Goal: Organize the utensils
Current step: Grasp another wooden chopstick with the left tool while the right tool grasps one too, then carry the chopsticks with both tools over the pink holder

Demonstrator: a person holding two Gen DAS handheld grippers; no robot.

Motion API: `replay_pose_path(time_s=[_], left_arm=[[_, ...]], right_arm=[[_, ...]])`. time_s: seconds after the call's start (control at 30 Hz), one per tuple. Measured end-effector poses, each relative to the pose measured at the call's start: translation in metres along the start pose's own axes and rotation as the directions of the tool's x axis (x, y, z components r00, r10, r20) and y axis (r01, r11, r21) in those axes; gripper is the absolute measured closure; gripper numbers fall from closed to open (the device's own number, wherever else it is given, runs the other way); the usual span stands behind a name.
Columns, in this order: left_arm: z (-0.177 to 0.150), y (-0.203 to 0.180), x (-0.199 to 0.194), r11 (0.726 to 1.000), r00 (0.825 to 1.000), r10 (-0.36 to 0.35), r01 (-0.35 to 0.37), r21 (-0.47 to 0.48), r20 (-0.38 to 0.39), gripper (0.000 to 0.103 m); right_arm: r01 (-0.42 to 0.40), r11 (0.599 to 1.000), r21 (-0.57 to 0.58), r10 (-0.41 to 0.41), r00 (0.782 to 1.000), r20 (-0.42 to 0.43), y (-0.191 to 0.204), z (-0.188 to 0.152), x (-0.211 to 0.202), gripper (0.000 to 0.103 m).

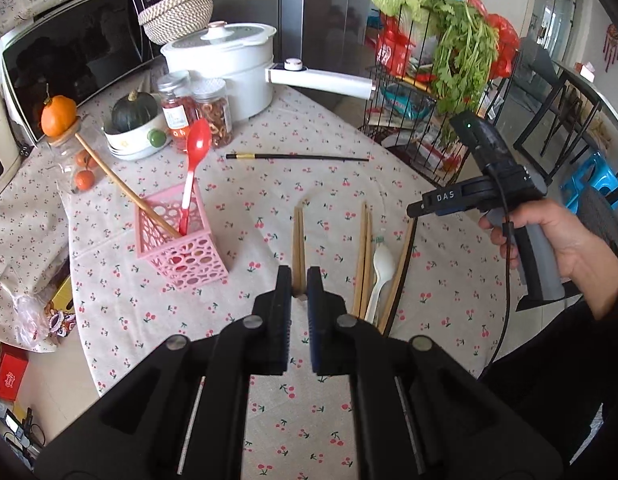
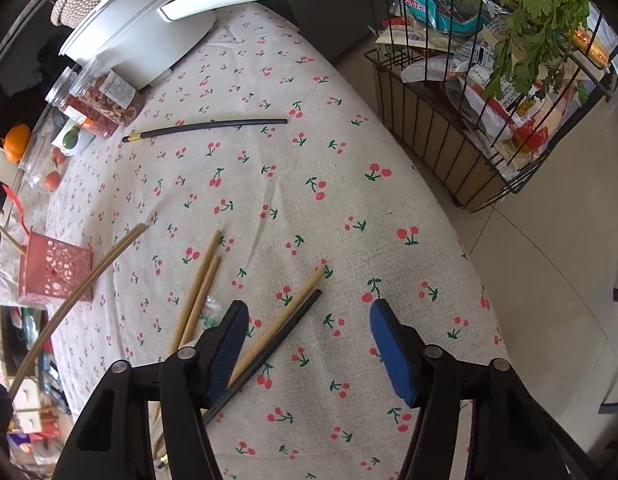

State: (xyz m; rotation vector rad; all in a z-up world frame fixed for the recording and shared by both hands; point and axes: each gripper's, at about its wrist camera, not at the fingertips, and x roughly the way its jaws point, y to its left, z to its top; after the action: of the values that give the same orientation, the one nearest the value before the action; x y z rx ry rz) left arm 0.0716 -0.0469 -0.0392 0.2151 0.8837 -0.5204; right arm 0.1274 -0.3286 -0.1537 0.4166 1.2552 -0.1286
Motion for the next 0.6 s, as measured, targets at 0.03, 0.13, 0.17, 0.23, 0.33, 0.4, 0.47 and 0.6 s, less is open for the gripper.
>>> replay_pose_path(time_s=[0.03,0.13,0.17,0.23,0.33,0.4,0.47,0.6], left_arm=[[0.002,0.002,-0.005,1.0,1.0,0.0,0.0,-0.004,0.018,0.095],[0.006,0.004,-0.013,1.0,0.999,-0.002,0.003,-0.019,0.054,0.095],[0.005,0.006,-0.016,1.0,0.998,-0.003,0.004,-0.023,0.063,0.095],[0.005,0.01,-0.02,0.999,0.997,-0.004,0.007,-0.031,0.077,0.095],[0.005,0.013,-0.029,0.999,0.995,-0.001,0.005,-0.041,0.101,0.095],[0.005,0.015,-0.035,0.999,0.993,0.003,0.003,-0.047,0.117,0.095],[0.006,0.017,-0.039,0.999,0.991,0.011,-0.004,-0.053,0.131,0.095],[0.007,0.022,-0.045,0.997,0.986,0.033,-0.021,-0.076,0.166,0.095]], right_arm=[[-0.017,1.0,0.005,0.017,1.0,0.002,-0.001,0.003,0.002,0.053],[-0.056,0.998,0.013,0.056,0.998,-0.006,0.001,0.008,0.009,0.07],[-0.057,0.998,0.007,0.057,0.998,-0.011,0.003,0.009,0.011,0.072],[-0.037,0.999,-0.007,0.037,0.999,-0.018,0.008,0.01,0.017,0.074],[-0.007,0.999,-0.046,0.007,1.0,0.001,0.016,0.012,0.02,0.074],[-0.005,0.998,-0.055,0.005,1.0,-0.011,0.021,0.013,0.026,0.074],[0.048,0.996,-0.077,-0.049,0.999,-0.009,0.028,0.011,0.027,0.075],[0.184,0.97,-0.158,-0.185,0.983,0.009,0.05,0.007,0.033,0.075]])
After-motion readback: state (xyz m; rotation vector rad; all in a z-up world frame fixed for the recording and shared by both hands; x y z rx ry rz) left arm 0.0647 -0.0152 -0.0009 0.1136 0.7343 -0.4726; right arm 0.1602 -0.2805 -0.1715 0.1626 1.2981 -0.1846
